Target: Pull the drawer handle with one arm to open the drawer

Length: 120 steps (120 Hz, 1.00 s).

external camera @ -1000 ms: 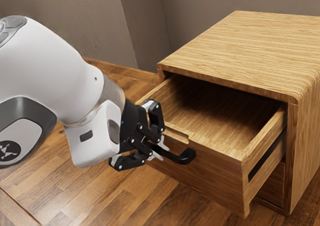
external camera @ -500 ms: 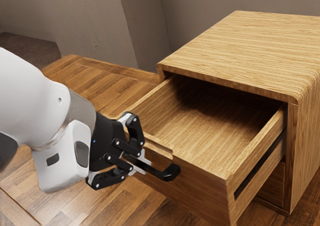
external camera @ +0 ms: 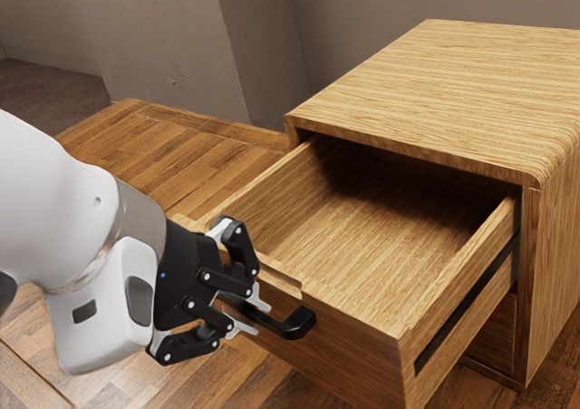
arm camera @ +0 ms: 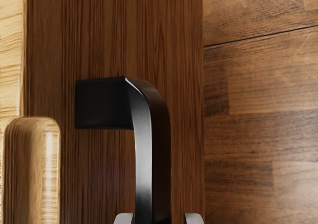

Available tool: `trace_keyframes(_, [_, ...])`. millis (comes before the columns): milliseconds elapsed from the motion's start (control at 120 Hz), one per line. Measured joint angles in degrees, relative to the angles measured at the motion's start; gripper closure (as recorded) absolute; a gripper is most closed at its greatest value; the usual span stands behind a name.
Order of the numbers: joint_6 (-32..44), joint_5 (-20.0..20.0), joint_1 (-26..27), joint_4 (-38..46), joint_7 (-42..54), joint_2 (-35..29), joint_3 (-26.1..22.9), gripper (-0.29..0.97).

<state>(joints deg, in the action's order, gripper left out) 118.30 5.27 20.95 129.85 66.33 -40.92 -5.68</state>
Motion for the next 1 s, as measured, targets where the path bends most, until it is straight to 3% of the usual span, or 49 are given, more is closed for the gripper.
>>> trace_keyframes(167, [-1.9,-1.1,0.0,-1.7,-0.5,0.4,0.0,0.52])
trace_keyframes(300, [-6.1,-2.3,-0.1,-8.1,-0.7,1.5,0.1,0.46])
trace_keyframes(483, [-17.0,-2.5,-0.4,-27.9,-1.0,13.8,4.1,0.4])
trace_keyframes(675, [-30.8,-2.3,-3.6,-48.1,-1.0,29.5,8.5,0.17])
trace_keyframes(783, [-36.6,-3.2,-4.5,-52.9,-1.0,33.9,11.9,0.1])
trace_keyframes(1000, [-41.9,-4.4,-5.2,-55.1,-1.8,35.9,12.1,0.04])
